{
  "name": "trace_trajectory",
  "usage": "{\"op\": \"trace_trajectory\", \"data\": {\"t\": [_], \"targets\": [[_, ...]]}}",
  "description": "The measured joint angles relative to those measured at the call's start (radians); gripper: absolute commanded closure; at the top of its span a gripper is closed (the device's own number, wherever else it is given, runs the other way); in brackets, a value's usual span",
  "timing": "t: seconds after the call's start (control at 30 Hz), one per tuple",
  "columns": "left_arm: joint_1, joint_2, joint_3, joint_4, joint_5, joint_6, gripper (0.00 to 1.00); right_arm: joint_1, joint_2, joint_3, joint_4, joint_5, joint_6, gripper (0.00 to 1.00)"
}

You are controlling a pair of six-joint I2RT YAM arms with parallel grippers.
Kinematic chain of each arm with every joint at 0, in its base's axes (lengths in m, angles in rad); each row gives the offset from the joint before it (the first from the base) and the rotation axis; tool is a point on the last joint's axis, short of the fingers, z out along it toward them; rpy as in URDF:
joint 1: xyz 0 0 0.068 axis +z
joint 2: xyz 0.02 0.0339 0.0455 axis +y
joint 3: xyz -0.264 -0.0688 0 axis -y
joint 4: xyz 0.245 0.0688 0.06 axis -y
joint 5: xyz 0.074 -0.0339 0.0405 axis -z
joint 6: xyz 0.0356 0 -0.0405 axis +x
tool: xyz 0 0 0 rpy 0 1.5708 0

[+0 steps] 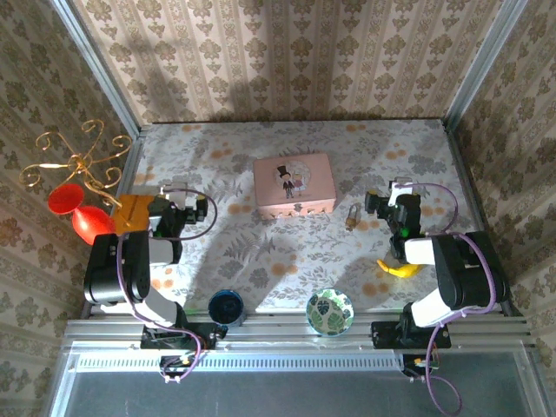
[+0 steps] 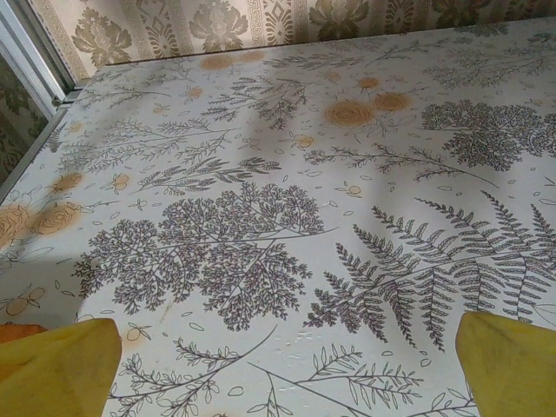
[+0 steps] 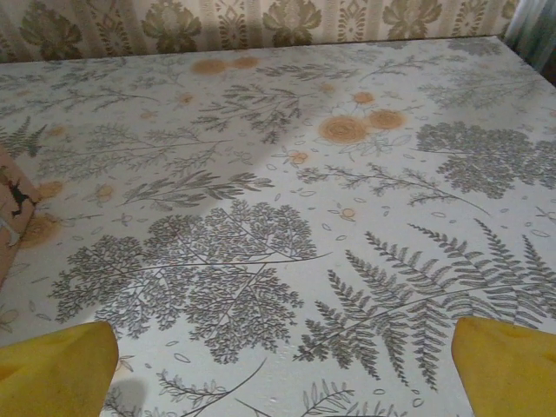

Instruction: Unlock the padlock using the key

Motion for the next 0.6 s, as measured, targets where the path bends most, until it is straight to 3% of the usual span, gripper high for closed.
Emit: {"op": "trace_trajectory", "data": {"t": [0.6], "targets": [[-0.014,0.000,-0.002,0.001,0.000,0.001,0.00,0.000,0.000,0.000,0.000,0.021,0.000,0.00]]}}
